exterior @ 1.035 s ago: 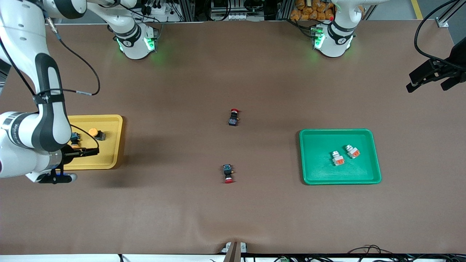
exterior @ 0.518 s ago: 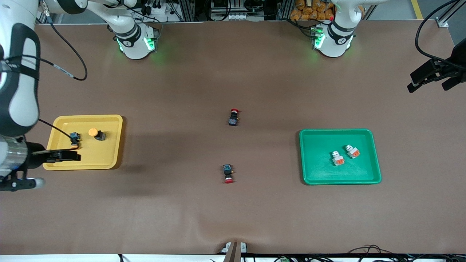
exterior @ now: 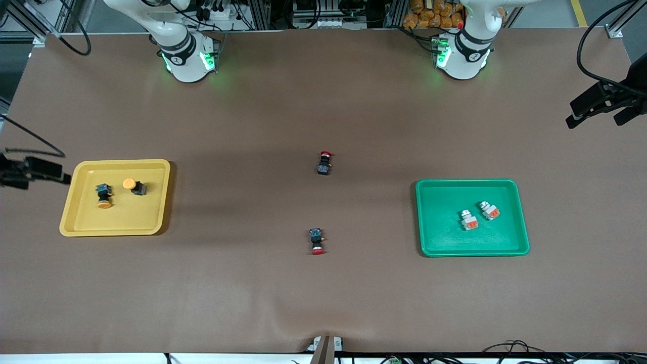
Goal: Place green and yellow buttons in trays
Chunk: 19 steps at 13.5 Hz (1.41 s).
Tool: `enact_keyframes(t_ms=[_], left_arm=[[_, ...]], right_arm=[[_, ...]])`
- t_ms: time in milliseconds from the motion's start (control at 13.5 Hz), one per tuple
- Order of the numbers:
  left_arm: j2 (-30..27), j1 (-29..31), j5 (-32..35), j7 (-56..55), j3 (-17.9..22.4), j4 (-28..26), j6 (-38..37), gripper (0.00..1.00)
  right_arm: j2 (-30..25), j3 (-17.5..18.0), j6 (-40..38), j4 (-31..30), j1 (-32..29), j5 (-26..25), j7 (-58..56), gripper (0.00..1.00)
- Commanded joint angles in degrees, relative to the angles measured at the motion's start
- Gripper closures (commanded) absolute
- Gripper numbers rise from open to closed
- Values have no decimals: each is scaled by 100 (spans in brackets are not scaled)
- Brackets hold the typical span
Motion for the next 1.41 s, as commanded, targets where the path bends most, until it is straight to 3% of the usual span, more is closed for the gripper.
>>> enact_keyframes(t_ms=[0,370,666,814,1109,1331], left_arm=[[-109,1,-51,68,25,-47,-35,0],[-109,1,-51,68,25,-47,-35,0],[-109,1,-51,59,25,-47,-35,0],[-109,1,-42,68,25,-47,-35,0],[-100,1,-42,111,-2,-38,-35,0],[-100,-8,-42,156,-10,-38,-35,0]], right_arm=[[-693,27,-200,-402,85,-112,-28,0],[-1317,27,-104,-1193,148,-297,523,0],[-2256,79,588,-2675,182,-306,877,0],[-2740,290,1089,-3477,148,-315,975,0],[-2690,545,1003,-3236,147,-841,905,0],[-2575,519,1012,-3067,77,-764,913,0]])
